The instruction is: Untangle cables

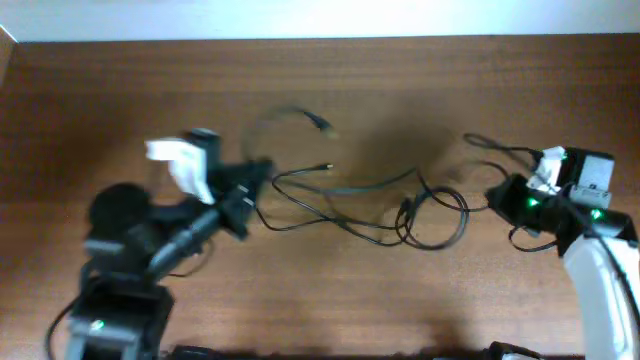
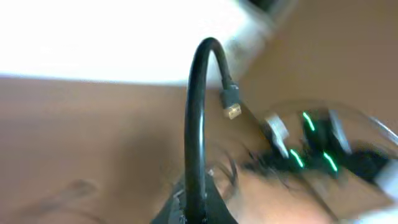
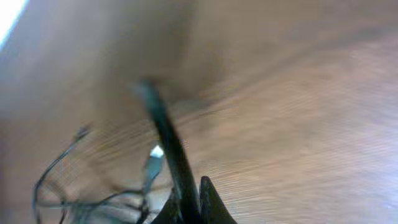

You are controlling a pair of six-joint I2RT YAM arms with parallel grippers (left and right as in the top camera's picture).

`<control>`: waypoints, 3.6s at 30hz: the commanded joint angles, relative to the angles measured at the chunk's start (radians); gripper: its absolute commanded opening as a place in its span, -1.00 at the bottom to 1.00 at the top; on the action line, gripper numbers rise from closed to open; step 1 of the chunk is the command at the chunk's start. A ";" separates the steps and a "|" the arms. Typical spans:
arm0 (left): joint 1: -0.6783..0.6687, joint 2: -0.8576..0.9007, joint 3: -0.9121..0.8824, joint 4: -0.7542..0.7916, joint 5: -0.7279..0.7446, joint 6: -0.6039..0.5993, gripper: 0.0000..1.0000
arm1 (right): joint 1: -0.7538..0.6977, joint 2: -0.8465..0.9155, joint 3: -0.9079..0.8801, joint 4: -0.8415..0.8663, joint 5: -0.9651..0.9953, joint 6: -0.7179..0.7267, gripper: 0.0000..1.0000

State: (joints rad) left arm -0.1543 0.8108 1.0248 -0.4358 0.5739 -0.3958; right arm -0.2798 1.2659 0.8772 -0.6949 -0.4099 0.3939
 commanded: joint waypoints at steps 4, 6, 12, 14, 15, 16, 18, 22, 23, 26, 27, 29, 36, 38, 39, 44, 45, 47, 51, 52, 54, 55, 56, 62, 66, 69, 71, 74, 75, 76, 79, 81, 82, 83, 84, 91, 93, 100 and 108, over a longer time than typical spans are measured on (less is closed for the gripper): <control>0.215 0.029 0.073 -0.085 -0.555 -0.075 -1.00 | -0.108 0.224 0.018 -0.039 -0.050 -0.087 -0.92; 0.257 0.067 0.073 -0.109 -0.597 -0.076 -1.00 | -0.108 0.234 0.018 -0.042 -0.049 -0.110 -0.92; 0.321 0.219 0.073 -0.122 -0.200 -0.077 -1.00 | -0.079 0.218 0.021 -0.077 -0.560 -0.322 -0.92; 0.314 0.268 0.072 -0.122 -0.012 -0.045 -1.00 | -0.019 0.196 0.021 -0.100 -0.608 -0.358 -0.92; 0.299 0.296 0.072 -0.122 0.072 -0.029 -1.00 | 0.026 0.177 0.021 -0.103 -0.608 -0.364 -0.92; 0.273 0.330 0.072 -0.122 0.146 -0.029 -1.00 | 0.095 0.144 0.021 -0.100 -0.608 -0.364 -0.92; 0.207 0.383 0.072 -0.123 0.193 -0.029 -1.00 | 0.205 0.076 0.021 -0.084 -0.608 -0.364 -0.92; 0.076 0.420 0.072 -0.126 0.192 -0.061 -1.00 | 0.356 -0.142 0.021 -0.003 -0.629 -0.360 -0.92; 0.052 0.420 0.072 -0.127 0.188 -0.082 -1.00 | 0.374 -0.188 0.021 0.024 -0.664 -0.360 -0.92; 0.005 0.420 0.072 -0.128 0.152 -0.242 -1.00 | 0.442 -0.280 0.021 0.115 -0.704 -0.256 -0.91; -0.015 0.420 0.072 -0.127 0.121 -0.312 -1.00 | 0.469 -0.287 0.021 0.164 -0.704 -0.161 -0.92; -0.049 0.420 0.072 -0.125 0.107 -0.342 -1.00 | 0.512 -0.281 0.021 0.230 -0.640 0.023 -0.92; -0.145 0.420 0.072 -0.122 0.110 -0.346 -1.00 | 0.671 -0.237 0.021 0.266 -0.291 0.543 -0.92; -0.145 0.420 0.072 -0.122 0.110 -0.376 -1.00 | 0.702 -0.222 0.021 0.266 -0.247 0.673 -0.92; -0.145 0.420 0.072 -0.122 0.111 -0.394 -1.00 | 0.727 -0.209 0.021 0.267 -0.203 0.732 -0.92; -0.145 0.420 0.072 -0.119 0.110 -0.404 -1.00 | 0.800 -0.153 0.021 0.367 -0.134 0.848 -0.90; -0.145 0.420 0.072 -0.119 0.110 -0.404 -1.00 | 0.800 -0.142 0.021 0.372 -0.130 0.870 -0.90; -0.145 0.420 0.072 -0.119 0.111 -0.404 -1.00 | 0.800 -0.116 0.021 0.404 -0.128 0.883 -0.89; -0.145 0.420 0.072 -0.119 0.110 -0.403 -1.00 | 0.802 -0.095 0.021 0.434 -0.127 0.932 -0.70; -0.145 0.420 0.072 -0.119 0.110 -0.399 -1.00 | 0.802 -0.095 0.021 0.449 -0.127 0.932 -0.66; -0.145 0.420 0.072 -0.121 0.110 -0.396 -1.00 | 0.802 -0.095 0.021 0.469 -0.119 0.941 -0.56; -0.145 0.420 0.072 -0.123 0.110 -0.396 -1.00 | 0.802 -0.095 0.021 0.470 -0.115 0.959 -0.53; -0.145 0.420 0.072 -0.123 0.111 -0.396 -1.00 | 0.803 -0.095 0.021 0.472 -0.112 0.962 -0.52; -0.145 0.420 0.072 -0.122 0.119 -0.397 -1.00 | 0.802 -0.091 0.021 0.475 -0.076 1.041 -0.42; -0.145 0.420 0.072 -0.118 0.153 -0.397 -1.00 | 0.803 -0.078 0.021 0.475 -0.074 1.040 -0.51; -0.145 0.420 0.072 -0.119 0.156 -0.397 -1.00 | 0.802 -0.063 0.021 0.475 -0.047 0.998 -0.83; -0.145 0.420 0.072 -0.120 0.155 -0.396 -1.00 | 0.802 -0.063 0.021 0.475 -0.014 0.862 -0.92; -0.145 0.420 0.072 -0.173 0.101 -0.396 0.40 | 0.802 -0.063 0.021 0.429 0.023 0.690 -0.92; -0.145 0.420 0.072 -0.215 0.072 -0.396 0.78 | 0.793 -0.065 0.021 0.399 0.031 0.630 -0.92; -0.145 0.420 0.072 -0.252 0.047 -0.396 0.96 | 0.776 -0.069 0.021 0.359 0.046 0.594 -0.92; -0.145 0.420 0.072 -0.306 0.019 -0.396 0.99 | 0.695 -0.093 0.021 0.245 0.064 0.515 -0.92; -0.145 0.420 0.072 -0.310 0.019 -0.396 0.99 | 0.602 -0.165 0.021 0.166 0.050 0.421 -0.92; -0.145 0.420 0.072 -0.311 0.019 -0.396 0.99 | 0.573 -0.200 0.022 0.156 0.052 0.383 -0.92; -0.145 0.420 0.072 -0.311 0.011 -0.396 0.98 | 0.548 -0.230 0.024 0.155 0.052 0.344 -0.92; -0.145 0.420 0.072 -0.311 -0.013 -0.396 0.98 | 0.515 -0.269 0.032 0.154 0.052 0.294 -0.92; -0.145 0.420 0.072 -0.311 -0.078 -0.396 0.98 | 0.090 -0.430 0.090 0.132 0.057 0.117 -0.92; -0.145 0.420 0.072 -0.311 -0.078 -0.396 0.98 | -0.064 -0.405 0.090 0.111 0.072 0.068 -0.92; -0.145 0.420 0.072 -0.311 -0.078 -0.396 0.98 | -0.420 -0.074 0.091 0.424 0.089 0.110 -0.92; -0.145 0.420 0.072 -0.311 -0.078 -0.396 0.98 | -0.579 0.478 0.259 0.770 0.091 0.134 -0.92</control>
State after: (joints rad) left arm -0.2981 1.2308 1.0847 -0.7475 0.5034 -0.7979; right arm -0.8024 1.6291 1.0412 0.0647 -0.3069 0.5278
